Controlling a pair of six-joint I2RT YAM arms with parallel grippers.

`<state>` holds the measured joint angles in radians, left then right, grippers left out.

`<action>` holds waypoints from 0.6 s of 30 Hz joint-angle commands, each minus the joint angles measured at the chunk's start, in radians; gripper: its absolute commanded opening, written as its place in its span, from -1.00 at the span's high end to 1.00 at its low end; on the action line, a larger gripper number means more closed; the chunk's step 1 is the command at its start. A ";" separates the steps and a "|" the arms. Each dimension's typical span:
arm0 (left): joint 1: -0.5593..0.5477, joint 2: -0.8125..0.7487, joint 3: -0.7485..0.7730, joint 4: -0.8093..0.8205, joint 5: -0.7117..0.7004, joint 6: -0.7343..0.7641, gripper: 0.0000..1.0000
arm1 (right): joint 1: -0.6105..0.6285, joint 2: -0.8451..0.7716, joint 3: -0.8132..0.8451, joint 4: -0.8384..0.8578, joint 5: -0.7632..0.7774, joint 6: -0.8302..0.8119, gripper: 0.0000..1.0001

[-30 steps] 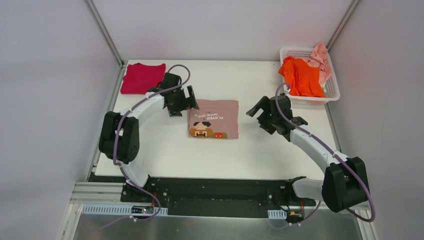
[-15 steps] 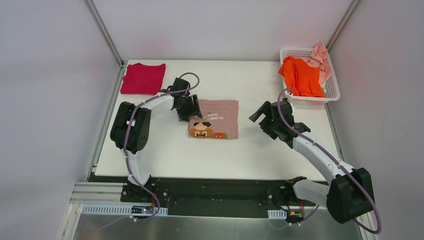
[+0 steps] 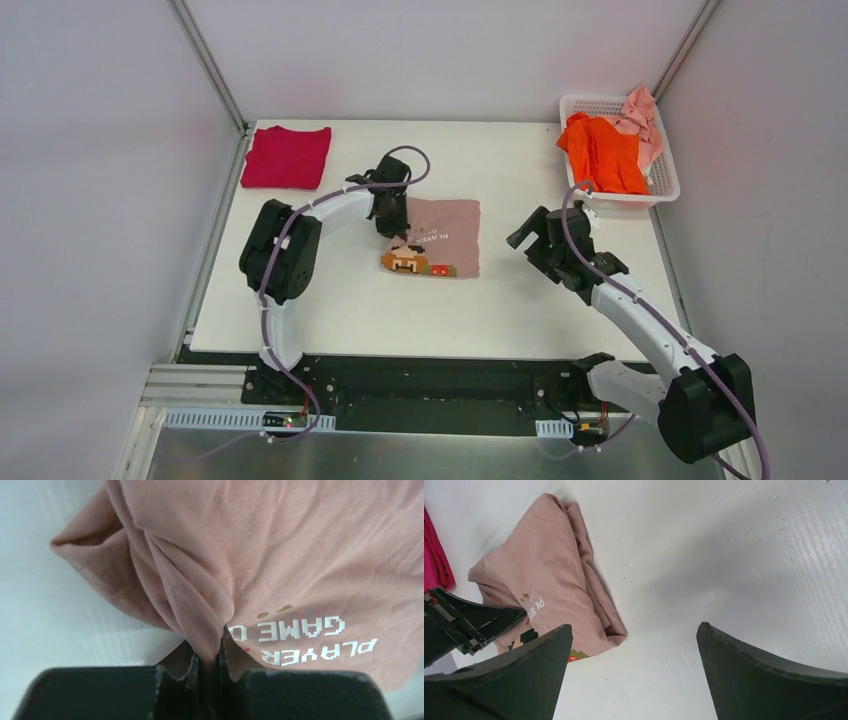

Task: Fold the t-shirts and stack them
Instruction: Put the neatly folded tshirt into the corner of the board with the left arm

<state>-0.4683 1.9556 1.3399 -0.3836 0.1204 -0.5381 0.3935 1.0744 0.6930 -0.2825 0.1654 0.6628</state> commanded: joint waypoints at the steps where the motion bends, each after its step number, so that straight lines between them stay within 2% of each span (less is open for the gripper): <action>1: -0.007 0.020 0.099 -0.096 -0.338 0.185 1.00 | 0.005 -0.048 -0.010 -0.015 0.072 -0.039 -0.98; 5: 0.003 0.048 0.205 -0.103 -0.537 0.391 1.00 | 0.005 -0.062 -0.021 -0.005 0.097 -0.063 -0.98; 8: 0.031 0.092 0.302 -0.103 -0.622 0.544 1.00 | 0.005 -0.069 -0.026 0.006 0.109 -0.083 -0.98; 18: 0.171 0.205 0.599 -0.098 -0.722 0.888 1.00 | 0.007 -0.067 -0.033 0.025 0.145 -0.107 -0.98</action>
<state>-0.3447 2.1601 1.8374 -0.4767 -0.5007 0.1577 0.3935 1.0241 0.6571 -0.2806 0.2707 0.5812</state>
